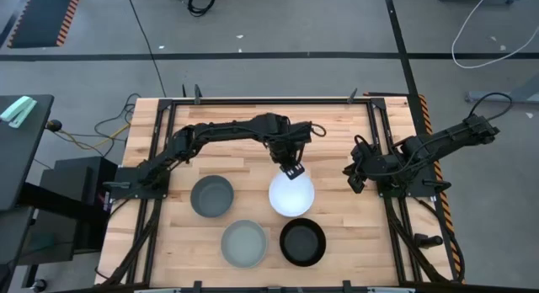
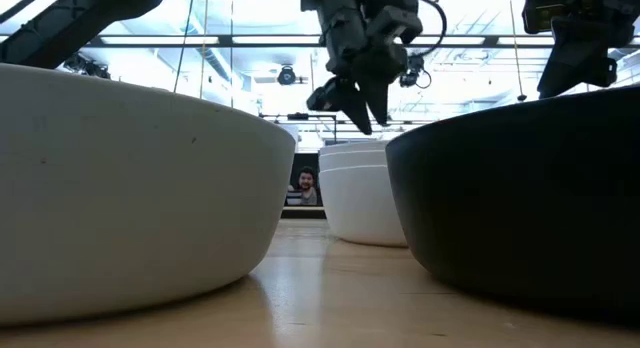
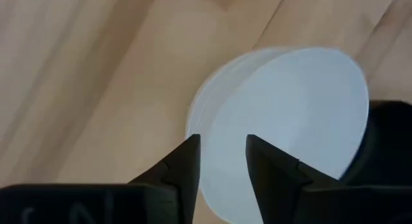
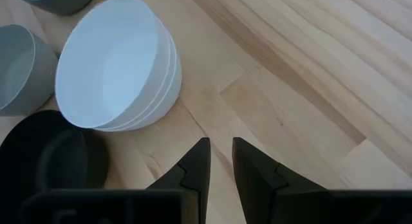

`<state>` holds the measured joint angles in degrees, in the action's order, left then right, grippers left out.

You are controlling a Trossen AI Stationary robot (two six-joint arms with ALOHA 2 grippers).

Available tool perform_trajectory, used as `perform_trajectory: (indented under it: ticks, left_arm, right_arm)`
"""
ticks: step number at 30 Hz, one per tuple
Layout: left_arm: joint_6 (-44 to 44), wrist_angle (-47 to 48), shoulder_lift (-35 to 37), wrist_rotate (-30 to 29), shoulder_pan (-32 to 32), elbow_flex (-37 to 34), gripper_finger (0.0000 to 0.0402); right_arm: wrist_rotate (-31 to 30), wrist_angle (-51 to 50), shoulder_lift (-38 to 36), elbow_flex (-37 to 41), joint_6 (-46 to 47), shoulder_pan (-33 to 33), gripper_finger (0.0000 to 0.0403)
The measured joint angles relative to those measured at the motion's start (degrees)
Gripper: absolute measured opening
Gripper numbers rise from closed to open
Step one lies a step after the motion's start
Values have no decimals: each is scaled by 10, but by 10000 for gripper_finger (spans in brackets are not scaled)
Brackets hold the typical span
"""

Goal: Nest bowls inside each other
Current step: Stack the top white bowl on top of the bottom white bowl, then stack the dark gray bowl on top of the white bowl

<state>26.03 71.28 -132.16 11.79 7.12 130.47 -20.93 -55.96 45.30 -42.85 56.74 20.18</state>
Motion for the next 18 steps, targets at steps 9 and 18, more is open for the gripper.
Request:
perform_trajectory:
  ticks: [9, 18]
  left_arm:
    - [-17, 94, 0, -21, 37, 37, 153]
    - [-41, 186, -1, -42, 24, 46, 137]
  right_arm:
    - [0, 4, 0, 0, 3, 0, 73]
    - [0, 17, 0, 0, 7, 9, 73]
